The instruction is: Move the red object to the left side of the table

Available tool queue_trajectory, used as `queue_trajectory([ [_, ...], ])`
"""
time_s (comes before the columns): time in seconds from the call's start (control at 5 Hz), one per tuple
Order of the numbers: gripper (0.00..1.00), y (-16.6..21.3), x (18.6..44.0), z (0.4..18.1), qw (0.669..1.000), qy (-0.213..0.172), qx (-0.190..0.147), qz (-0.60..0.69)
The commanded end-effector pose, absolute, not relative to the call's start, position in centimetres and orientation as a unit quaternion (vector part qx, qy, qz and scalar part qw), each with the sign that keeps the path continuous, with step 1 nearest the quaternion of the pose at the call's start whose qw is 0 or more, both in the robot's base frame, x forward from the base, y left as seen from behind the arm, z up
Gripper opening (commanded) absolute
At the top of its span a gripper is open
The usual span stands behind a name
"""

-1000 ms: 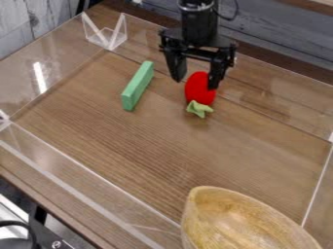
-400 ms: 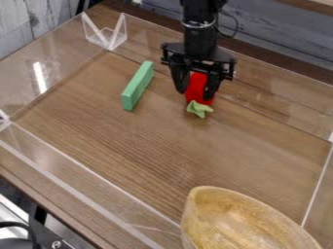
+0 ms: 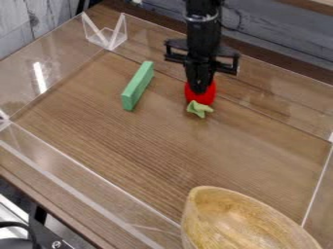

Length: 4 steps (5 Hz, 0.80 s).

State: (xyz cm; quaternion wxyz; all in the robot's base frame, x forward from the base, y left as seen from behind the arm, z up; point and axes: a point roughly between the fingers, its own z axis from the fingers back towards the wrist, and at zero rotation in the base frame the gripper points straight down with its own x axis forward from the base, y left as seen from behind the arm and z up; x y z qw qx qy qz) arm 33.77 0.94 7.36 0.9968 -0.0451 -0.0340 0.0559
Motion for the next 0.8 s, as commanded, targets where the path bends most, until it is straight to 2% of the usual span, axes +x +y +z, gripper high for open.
queue_trajectory([
  [0.0,0.00,1.6,34.4,13.0,0.992,-0.099,-0.059,0.056],
  [0.2,0.00,3.0,33.8,16.3,0.988,-0.120,-0.073,0.063],
  [0.4,1.00,3.0,33.9,15.8,0.988,-0.121,-0.073,0.063],
  [0.6,1.00,2.7,34.2,14.7,0.989,-0.117,-0.068,0.063],
])
